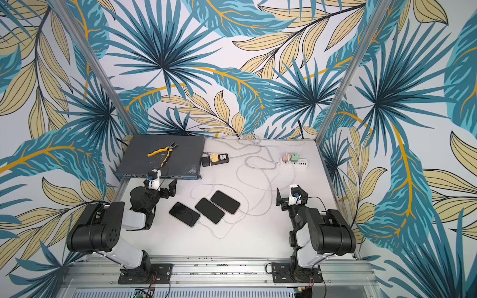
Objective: Unplug the charging cable from the phone
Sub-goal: Pick up the phone at the center of the board.
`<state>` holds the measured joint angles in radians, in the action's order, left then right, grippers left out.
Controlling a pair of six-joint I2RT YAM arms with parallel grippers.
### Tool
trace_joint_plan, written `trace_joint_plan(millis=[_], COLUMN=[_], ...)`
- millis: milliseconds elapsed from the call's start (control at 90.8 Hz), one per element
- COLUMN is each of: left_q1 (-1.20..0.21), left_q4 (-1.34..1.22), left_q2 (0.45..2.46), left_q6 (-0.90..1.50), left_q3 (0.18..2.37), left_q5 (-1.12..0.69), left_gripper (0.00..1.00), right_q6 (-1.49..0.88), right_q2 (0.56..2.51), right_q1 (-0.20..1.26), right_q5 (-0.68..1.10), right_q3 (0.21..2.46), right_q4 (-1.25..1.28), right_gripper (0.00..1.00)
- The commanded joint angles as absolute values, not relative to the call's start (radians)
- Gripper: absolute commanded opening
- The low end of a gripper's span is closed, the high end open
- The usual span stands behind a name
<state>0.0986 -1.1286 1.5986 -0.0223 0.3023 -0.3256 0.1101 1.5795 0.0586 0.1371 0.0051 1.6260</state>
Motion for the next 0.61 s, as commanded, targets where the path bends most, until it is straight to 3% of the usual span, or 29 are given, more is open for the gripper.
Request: trace_joint_plan(millis=[0, 595], left_q1=[0.094, 0.094], left_q4=[-1.141, -1.126], left_q2=[1.583, 1.583], left_q6=[-0.026, -0.029], left_q3=[0.299, 0.307], left_q5=[-0.319, -0.327], left_gripper=[1.0, 1.0], right_q6=[0.124, 0.124], right_q2=[1.585, 1.582], right_q1=[0.057, 0.056], right_q5=[0.16, 0.161], right_q3=[-0.03, -0.029], right_q4=[1.875, 1.875], right_gripper=[1.0, 1.0])
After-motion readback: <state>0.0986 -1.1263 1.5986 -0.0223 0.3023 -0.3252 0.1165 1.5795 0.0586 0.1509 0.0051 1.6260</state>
